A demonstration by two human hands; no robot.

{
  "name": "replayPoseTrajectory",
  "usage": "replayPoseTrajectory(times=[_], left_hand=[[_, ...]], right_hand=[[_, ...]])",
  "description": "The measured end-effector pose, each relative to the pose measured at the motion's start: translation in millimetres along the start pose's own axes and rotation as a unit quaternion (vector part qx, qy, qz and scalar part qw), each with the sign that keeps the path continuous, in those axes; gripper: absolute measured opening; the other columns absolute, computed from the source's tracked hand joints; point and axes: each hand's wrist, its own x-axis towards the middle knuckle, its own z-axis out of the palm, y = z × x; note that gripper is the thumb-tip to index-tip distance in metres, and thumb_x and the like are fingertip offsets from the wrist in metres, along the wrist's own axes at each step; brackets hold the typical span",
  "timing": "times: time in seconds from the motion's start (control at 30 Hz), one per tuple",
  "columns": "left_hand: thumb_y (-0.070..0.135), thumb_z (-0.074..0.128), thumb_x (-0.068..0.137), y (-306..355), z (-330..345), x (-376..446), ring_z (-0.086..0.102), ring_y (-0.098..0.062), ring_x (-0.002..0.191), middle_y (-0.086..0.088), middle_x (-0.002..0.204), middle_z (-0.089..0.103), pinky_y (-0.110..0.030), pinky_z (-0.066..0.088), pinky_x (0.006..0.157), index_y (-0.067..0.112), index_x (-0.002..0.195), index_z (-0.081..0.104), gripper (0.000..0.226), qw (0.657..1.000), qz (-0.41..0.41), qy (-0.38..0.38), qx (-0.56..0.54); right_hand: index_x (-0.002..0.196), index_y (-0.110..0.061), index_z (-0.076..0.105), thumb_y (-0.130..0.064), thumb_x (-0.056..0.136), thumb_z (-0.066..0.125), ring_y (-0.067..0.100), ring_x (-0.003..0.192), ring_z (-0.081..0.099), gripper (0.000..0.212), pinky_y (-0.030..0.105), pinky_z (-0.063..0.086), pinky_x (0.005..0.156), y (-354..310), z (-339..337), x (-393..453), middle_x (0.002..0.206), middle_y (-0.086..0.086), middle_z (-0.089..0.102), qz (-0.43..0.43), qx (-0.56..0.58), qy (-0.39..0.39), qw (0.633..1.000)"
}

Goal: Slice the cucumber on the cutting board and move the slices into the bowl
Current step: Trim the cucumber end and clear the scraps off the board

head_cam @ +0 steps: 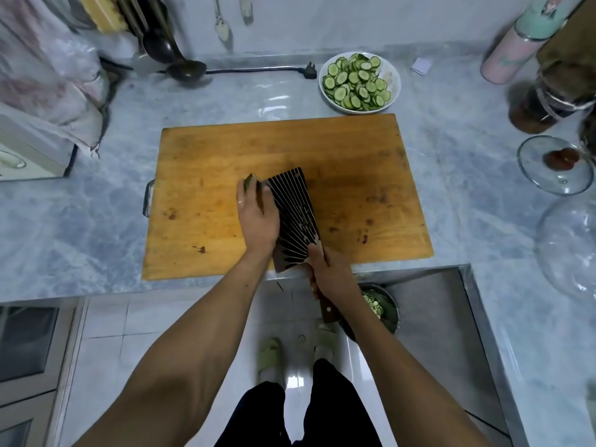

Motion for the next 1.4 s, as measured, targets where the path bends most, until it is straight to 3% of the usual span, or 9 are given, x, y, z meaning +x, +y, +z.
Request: replayPoseTrajectory(times=[0.13, 0.23, 0.4, 0.47, 0.63, 0.8, 0.97, 1.17, 1.4], left_hand=[[0.037, 0.046, 0.100, -5, 4, 28, 0.033, -0.027, 0.139, -0.014, 0.149, 0.038, -0.035, 0.031, 0.113, 0.007, 0.142, 0.048, 0.052, 0.995, 0.055, 0.003, 0.078], [0.035, 0.050, 0.100, -7, 1, 51, 0.031, -0.022, 0.141, -0.010, 0.152, 0.037, -0.031, 0.028, 0.116, 0.011, 0.143, 0.047, 0.049, 0.991, 0.058, -0.061, 0.102], [0.020, 0.055, 0.099, -5, 1, 30, 0.051, -0.018, 0.119, -0.006, 0.124, 0.051, -0.023, 0.039, 0.106, 0.007, 0.121, 0.067, 0.028, 0.997, 0.066, -0.037, 0.003], [0.017, 0.055, 0.099, -7, 2, 13, 0.052, -0.018, 0.118, -0.006, 0.122, 0.053, -0.024, 0.041, 0.104, 0.008, 0.117, 0.069, 0.024, 0.998, 0.062, -0.015, -0.020], [0.015, 0.060, 0.097, 1, 18, -14, 0.051, -0.011, 0.123, -0.009, 0.126, 0.061, -0.004, 0.036, 0.095, 0.005, 0.109, 0.073, 0.021, 0.995, 0.018, 0.044, -0.085], [0.019, 0.061, 0.095, 11, 22, -26, 0.059, -0.018, 0.117, -0.010, 0.117, 0.068, -0.024, 0.047, 0.099, 0.005, 0.108, 0.072, 0.022, 0.996, 0.027, 0.049, -0.074], [0.019, 0.061, 0.094, 11, 5, -57, 0.048, -0.011, 0.121, -0.004, 0.129, 0.056, -0.001, 0.029, 0.095, 0.012, 0.119, 0.068, 0.027, 0.992, 0.101, -0.075, 0.024], [0.027, 0.050, 0.097, -10, 0, -103, 0.045, -0.036, 0.130, -0.020, 0.139, 0.048, -0.041, 0.038, 0.106, 0.007, 0.125, 0.064, 0.037, 0.925, 0.282, -0.216, 0.133], [0.015, 0.051, 0.098, -22, 19, -189, 0.047, -0.033, 0.128, -0.019, 0.140, 0.048, -0.033, 0.040, 0.103, 0.007, 0.122, 0.065, 0.029, 0.863, 0.374, -0.326, 0.092]], right_hand=[[0.070, -0.006, 0.049, -0.034, 0.106, 0.041, 0.016, 0.037, 0.046, 0.046, 0.027, 0.040, 0.038, 3, 5, 4, 0.050, 0.005, 0.048, -0.002, 0.008, 0.008, 1.000], [0.069, -0.007, 0.050, -0.037, 0.106, 0.039, 0.014, 0.038, 0.048, 0.049, 0.028, 0.040, 0.041, 2, 5, 10, 0.049, 0.004, 0.050, 0.002, 0.001, 0.003, 1.000], [0.073, -0.006, 0.053, -0.039, 0.105, 0.040, 0.014, 0.041, 0.049, 0.048, 0.026, 0.042, 0.041, -4, 11, 13, 0.054, 0.005, 0.052, 0.030, 0.029, 0.005, 0.999], [0.073, -0.005, 0.053, -0.039, 0.105, 0.039, 0.016, 0.041, 0.049, 0.049, 0.027, 0.042, 0.041, -5, 14, 11, 0.055, 0.007, 0.052, 0.034, 0.032, 0.005, 0.999], [0.075, -0.005, 0.053, -0.035, 0.106, 0.041, 0.019, 0.043, 0.048, 0.045, 0.030, 0.042, 0.042, -8, 15, 8, 0.058, 0.012, 0.053, 0.042, 0.051, 0.000, 0.998], [0.076, -0.009, 0.051, -0.030, 0.106, 0.042, 0.017, 0.043, 0.044, 0.037, 0.028, 0.040, 0.041, -7, 10, -3, 0.061, 0.010, 0.049, 0.060, 0.100, -0.008, 0.993], [0.084, -0.011, 0.052, -0.034, 0.105, 0.045, 0.015, 0.044, 0.041, 0.032, 0.027, 0.037, 0.044, -3, 6, -38, 0.061, 0.006, 0.047, 0.094, 0.134, -0.010, 0.986], [0.075, -0.012, 0.047, -0.035, 0.103, 0.048, 0.014, 0.037, 0.037, 0.036, 0.022, 0.035, 0.038, 16, 0, -97, 0.054, 0.004, 0.047, 0.141, 0.195, 0.067, 0.968], [0.073, -0.012, 0.048, -0.035, 0.103, 0.050, 0.015, 0.036, 0.036, 0.038, 0.023, 0.036, 0.038, 70, -25, -183, 0.054, 0.004, 0.048, 0.178, 0.246, 0.161, 0.939]])
